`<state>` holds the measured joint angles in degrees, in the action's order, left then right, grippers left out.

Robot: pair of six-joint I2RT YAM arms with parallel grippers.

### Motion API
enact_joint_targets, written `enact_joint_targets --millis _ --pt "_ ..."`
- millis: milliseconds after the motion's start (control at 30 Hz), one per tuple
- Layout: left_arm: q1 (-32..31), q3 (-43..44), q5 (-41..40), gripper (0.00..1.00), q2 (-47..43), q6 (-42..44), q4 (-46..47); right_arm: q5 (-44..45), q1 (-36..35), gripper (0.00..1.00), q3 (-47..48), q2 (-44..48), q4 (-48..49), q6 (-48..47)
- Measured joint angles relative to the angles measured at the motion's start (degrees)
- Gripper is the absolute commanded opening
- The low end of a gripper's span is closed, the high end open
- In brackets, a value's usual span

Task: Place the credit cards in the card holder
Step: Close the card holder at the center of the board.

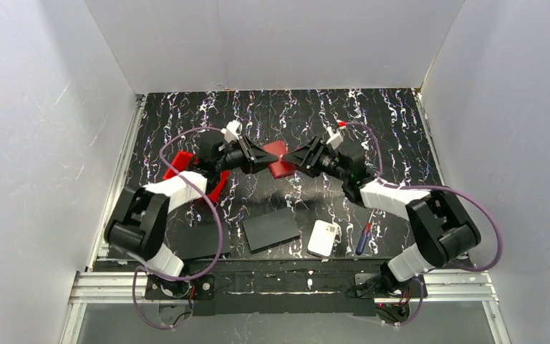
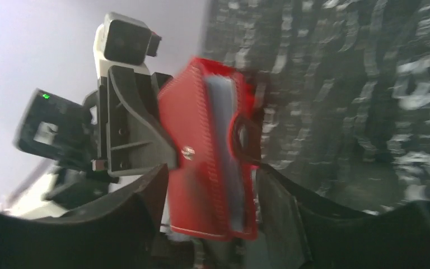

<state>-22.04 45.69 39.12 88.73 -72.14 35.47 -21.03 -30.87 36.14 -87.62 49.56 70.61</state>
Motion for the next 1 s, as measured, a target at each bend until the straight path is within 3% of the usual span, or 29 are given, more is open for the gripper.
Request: enact_joint_targets --millis 67,167,333,567,1000 --pt "-0.07 0.44 1.42 0.00 3.97 3.05 -1.90 1.27 0.68 0.70 5.47 1.81 -15.68 -13.03" --pt "-0.45 1.19 3.20 0.00 11.68 7.00 -4.40 3.14 0.80 0.64 10.59 2.84 -30.49 -27.21" --pt "-1.20 1.20 4.03 0.00 19.13 10.97 -7.74 3.44 0.80 0.58 13.80 1.23 -42.87 -39.83" --pt "-1.35 1.04 4.85 0.00 19.81 13.75 -7.71 3.28 0.80 0.55 14.36 -5.38 -46.92 -43.90" --pt "-1.29 0.59 5.26 0.00 20.30 14.99 -7.04 3.24 0.80 0.31 14.32 -6.59 -46.82 -42.78"
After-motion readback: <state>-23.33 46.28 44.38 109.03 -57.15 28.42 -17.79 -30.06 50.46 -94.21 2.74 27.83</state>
